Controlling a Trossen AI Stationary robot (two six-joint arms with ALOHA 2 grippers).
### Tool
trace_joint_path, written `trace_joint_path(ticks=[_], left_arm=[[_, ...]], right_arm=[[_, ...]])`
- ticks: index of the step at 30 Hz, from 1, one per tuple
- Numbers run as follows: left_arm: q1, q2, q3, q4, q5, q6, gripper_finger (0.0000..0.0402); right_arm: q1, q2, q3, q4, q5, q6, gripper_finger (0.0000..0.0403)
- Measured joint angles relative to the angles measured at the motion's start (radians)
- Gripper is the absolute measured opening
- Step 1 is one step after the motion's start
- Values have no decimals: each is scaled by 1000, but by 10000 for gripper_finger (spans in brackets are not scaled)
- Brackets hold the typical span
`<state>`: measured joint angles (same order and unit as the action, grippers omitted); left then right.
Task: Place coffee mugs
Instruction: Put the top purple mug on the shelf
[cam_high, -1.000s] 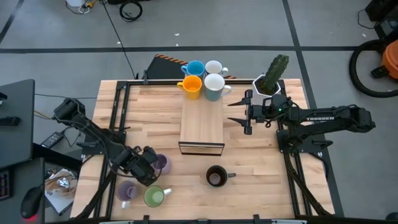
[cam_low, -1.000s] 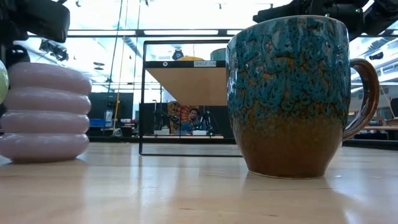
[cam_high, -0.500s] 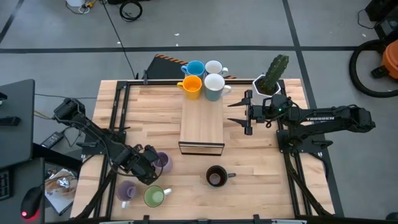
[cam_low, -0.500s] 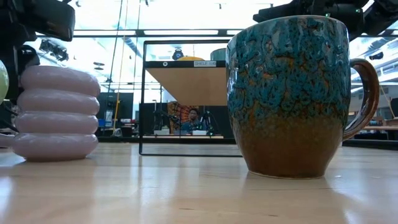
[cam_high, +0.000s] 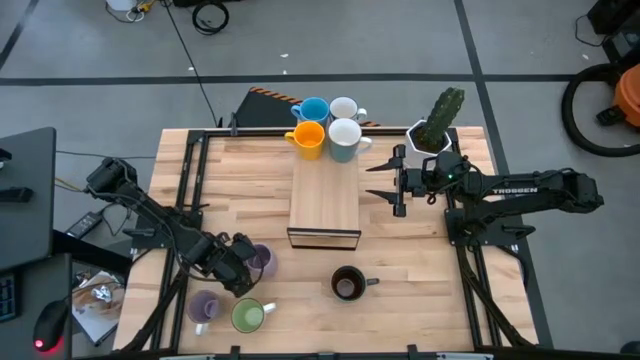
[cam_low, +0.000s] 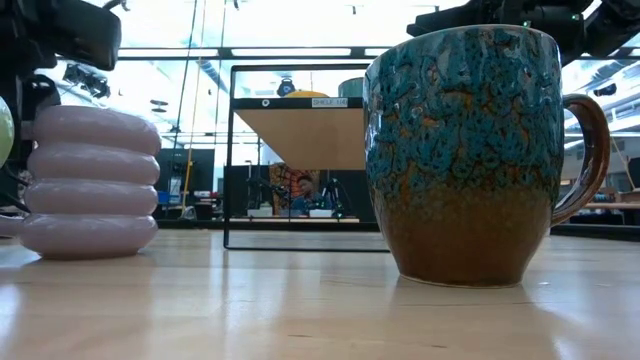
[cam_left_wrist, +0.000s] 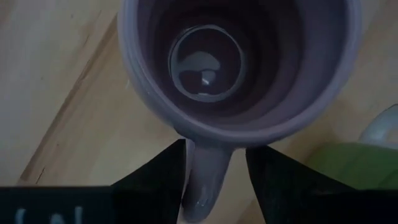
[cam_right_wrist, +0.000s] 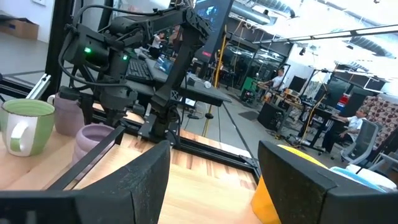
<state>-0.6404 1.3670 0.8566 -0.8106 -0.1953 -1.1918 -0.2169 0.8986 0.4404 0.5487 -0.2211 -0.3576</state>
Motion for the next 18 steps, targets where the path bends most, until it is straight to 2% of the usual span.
trace_joint_path(ticks=[4, 10, 18], left_arm=[[33, 0, 0, 0, 39, 66, 139], [72, 0, 0, -1, 66, 209, 60], [107, 0, 0, -25, 69, 340, 54]], right_arm=[[0, 0, 0, -4, 0, 23, 250], [0, 0, 0, -30, -5, 65, 250], [1, 0, 0, -51, -7, 82, 250]])
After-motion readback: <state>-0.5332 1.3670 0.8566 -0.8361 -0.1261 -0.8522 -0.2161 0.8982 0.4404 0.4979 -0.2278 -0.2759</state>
